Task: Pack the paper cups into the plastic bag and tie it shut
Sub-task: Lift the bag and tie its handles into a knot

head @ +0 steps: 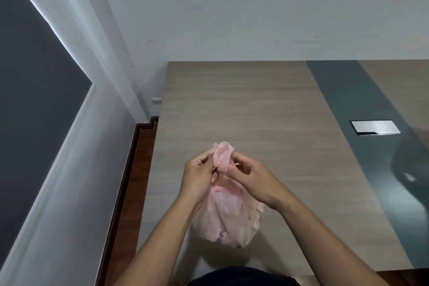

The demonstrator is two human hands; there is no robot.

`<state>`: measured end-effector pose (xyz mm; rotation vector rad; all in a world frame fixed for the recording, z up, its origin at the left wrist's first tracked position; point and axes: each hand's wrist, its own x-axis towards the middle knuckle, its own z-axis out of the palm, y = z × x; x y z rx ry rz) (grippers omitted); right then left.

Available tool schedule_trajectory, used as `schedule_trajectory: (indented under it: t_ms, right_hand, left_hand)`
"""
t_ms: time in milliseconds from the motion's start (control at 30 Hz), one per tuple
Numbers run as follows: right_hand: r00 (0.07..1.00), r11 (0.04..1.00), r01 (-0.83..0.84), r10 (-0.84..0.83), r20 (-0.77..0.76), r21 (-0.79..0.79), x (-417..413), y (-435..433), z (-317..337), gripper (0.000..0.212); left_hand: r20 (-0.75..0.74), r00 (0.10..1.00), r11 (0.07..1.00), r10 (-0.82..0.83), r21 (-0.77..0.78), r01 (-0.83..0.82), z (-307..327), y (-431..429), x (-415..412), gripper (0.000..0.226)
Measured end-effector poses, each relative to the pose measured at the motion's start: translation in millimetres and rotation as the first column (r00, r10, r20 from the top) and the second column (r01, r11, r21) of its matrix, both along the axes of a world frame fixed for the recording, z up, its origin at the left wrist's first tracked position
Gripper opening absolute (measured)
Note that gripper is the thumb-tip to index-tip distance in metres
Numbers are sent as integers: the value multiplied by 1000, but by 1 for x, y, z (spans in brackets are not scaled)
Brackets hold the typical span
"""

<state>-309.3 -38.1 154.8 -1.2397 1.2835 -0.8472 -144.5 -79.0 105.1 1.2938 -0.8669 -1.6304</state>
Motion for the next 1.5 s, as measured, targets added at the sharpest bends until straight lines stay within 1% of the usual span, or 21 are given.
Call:
schedule_trajectory:
  t_ms: [67, 133, 233, 367, 400, 467, 533, 600, 700, 767, 867, 933, 1000, 1033, 1067, 1167, 1233, 1300, 1367, 1467, 1500]
  right_hand:
    - [999, 999, 35, -35, -6, -20, 4, -1, -5, 49]
    - [994, 993, 105, -105, -7, -46, 5, -2, -10, 37]
    - [982, 981, 157, -167, -86, -118, 3, -3, -15, 21]
    - [940, 953, 240, -276, -202, -186, 2, -3, -20, 25]
    - [925, 945, 263, -304, -228, -196, 2, -4, -22, 26]
    - [893, 930, 310, -356, -274, -198, 1, -5, -25, 28]
    - [868, 919, 351, -390, -308, -178, 1, -6, -28, 30]
    - [843, 911, 384, -412, -346, -151, 2, -8, -33, 32]
    - [833, 910, 402, -408, -373, -97, 2, -10, -39, 35]
    - [859, 924, 382, -354, -370, 2, 2, -11, -38, 33]
    - [933, 940, 285, -228, -277, 186, 0, -10, -32, 21]
    - [960, 947, 233, -187, -209, 220, -1, -9, -29, 24]
    - [958, 964, 208, -166, -233, 167, -4, -8, -27, 12]
    - [962, 971, 176, -134, -240, 161, -4, -7, -25, 15]
    - [970, 975, 141, -101, -221, 174, -5, -5, -23, 29]
    - [997, 962, 37, -17, -74, 272, -4, 0, -9, 52]
    - [997, 950, -62, 49, 51, 305, -6, 2, -3, 53]
    - [989, 948, -140, 123, 76, 287, -10, 5, -4, 45]
    - [985, 947, -171, 170, 29, 272, -13, 8, -9, 31]
    - [899, 944, -287, 324, -295, 164, -16, 9, -26, 21]
    - [867, 944, -301, 329, -375, 133, -14, 10, -30, 21]
  left_hand:
    - [86, 996, 998, 6, -58, -1, 3, 3, 1, 22]
    - [135, 991, 993, -18, -116, 34, 8, 7, 1, 23]
    - [131, 989, 988, -72, -127, 89, 12, 11, 3, 24]
    - [118, 989, 988, -90, -113, 103, 9, 13, 8, 28]
    - [167, 982, 983, -92, -144, 117, 7, 14, 8, 34]
    - [361, 930, 952, -72, -254, 172, 1, 16, 10, 41]
    - [584, 812, 904, -20, -336, 264, -4, 17, 12, 36]
    - [684, 727, 864, 53, -396, 310, -8, 19, 13, 34]
    - [680, 725, 800, 109, -493, 342, -10, 22, 8, 28]
    - [686, 712, 735, 148, -558, 384, -8, 21, 6, 21]
    - [686, 702, 672, 192, -613, 415, -5, 18, 6, 19]
    - [696, 689, 642, 199, -624, 445, -4, 14, 8, 14]
    - [698, 690, 643, 191, -620, 449, -3, 10, 11, 13]
    - [695, 696, 661, 181, -610, 437, -2, 8, 12, 14]
    - [687, 706, 681, 173, -601, 419, -1, 7, 13, 16]
    - [641, 758, 734, 120, -571, 368, 2, 3, 13, 24]
    - [602, 798, 797, 30, -496, 344, 3, 3, 13, 33]
    - [563, 825, 851, -38, -414, 322, 3, 4, 13, 39]
    - [540, 836, 892, -94, -328, 312, 1, 4, 14, 44]
    - [549, 813, 926, -192, -173, 336, -7, 1, 15, 51]
    - [551, 806, 930, -216, -134, 341, -11, 0, 15, 52]
